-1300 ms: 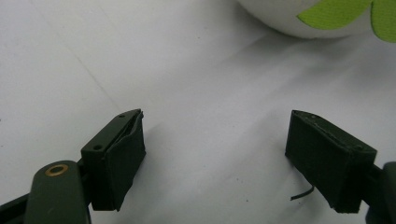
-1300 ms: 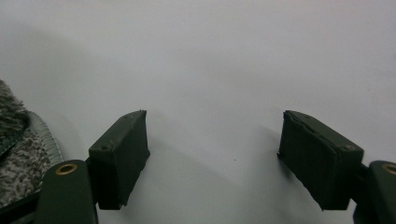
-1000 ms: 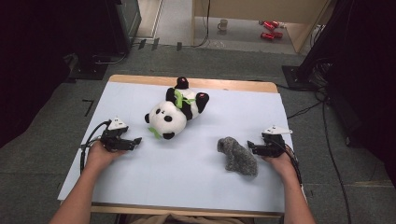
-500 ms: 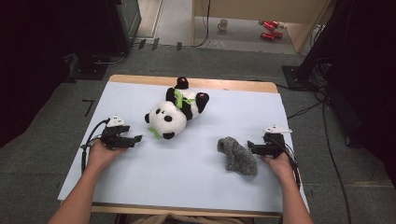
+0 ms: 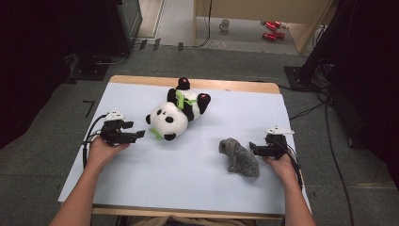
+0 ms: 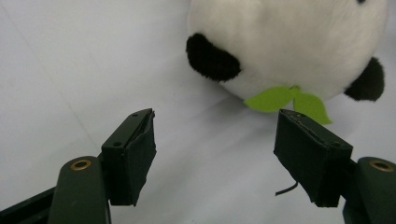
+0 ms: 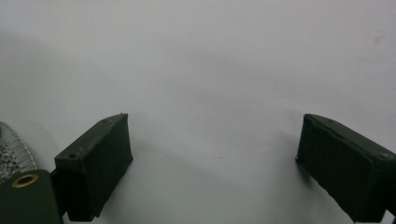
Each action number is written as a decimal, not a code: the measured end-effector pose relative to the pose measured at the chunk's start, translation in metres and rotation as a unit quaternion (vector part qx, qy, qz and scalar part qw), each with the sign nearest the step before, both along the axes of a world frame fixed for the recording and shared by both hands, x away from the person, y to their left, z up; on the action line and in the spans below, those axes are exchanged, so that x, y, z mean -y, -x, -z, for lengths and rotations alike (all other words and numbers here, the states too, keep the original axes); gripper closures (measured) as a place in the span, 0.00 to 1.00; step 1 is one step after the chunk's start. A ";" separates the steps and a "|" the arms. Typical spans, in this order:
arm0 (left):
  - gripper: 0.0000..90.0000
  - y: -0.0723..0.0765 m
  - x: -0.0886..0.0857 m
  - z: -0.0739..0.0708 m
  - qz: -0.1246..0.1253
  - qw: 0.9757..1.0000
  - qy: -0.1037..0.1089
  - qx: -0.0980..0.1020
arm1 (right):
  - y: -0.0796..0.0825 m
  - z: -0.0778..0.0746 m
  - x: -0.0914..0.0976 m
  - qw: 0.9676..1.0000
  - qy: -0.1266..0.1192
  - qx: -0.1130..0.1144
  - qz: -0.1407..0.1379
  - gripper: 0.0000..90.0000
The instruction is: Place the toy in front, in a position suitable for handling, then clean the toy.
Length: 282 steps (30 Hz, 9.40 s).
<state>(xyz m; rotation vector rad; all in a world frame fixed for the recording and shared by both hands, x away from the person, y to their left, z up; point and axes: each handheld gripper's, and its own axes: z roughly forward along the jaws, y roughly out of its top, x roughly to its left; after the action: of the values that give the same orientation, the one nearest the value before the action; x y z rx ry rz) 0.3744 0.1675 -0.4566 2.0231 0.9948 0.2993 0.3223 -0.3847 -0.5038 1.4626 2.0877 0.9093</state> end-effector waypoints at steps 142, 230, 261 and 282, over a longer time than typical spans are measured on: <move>0.62 0.007 0.064 -0.037 0.277 0.961 0.004 -0.007 | 0.000 0.000 -0.001 1.000 0.001 0.001 0.001 0.10; 0.48 0.049 0.010 0.007 0.147 0.987 0.067 -0.012 | 0.030 -0.039 -0.057 0.982 -0.082 -0.077 -0.154 0.81; 0.78 0.042 0.047 -0.016 0.147 0.987 0.061 -0.028 | 0.024 -0.116 -0.057 0.982 -0.136 -0.008 -0.129 0.85; 0.80 0.045 0.051 -0.021 0.146 0.987 0.060 -0.030 | -0.013 -0.177 -0.135 0.971 -0.119 0.004 -0.207 0.85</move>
<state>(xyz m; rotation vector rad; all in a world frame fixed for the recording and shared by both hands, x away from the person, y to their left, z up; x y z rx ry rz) 0.3296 0.1166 -0.4359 2.0425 0.7202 0.0200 0.3354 -0.2496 -0.3269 1.1370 2.3920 1.3609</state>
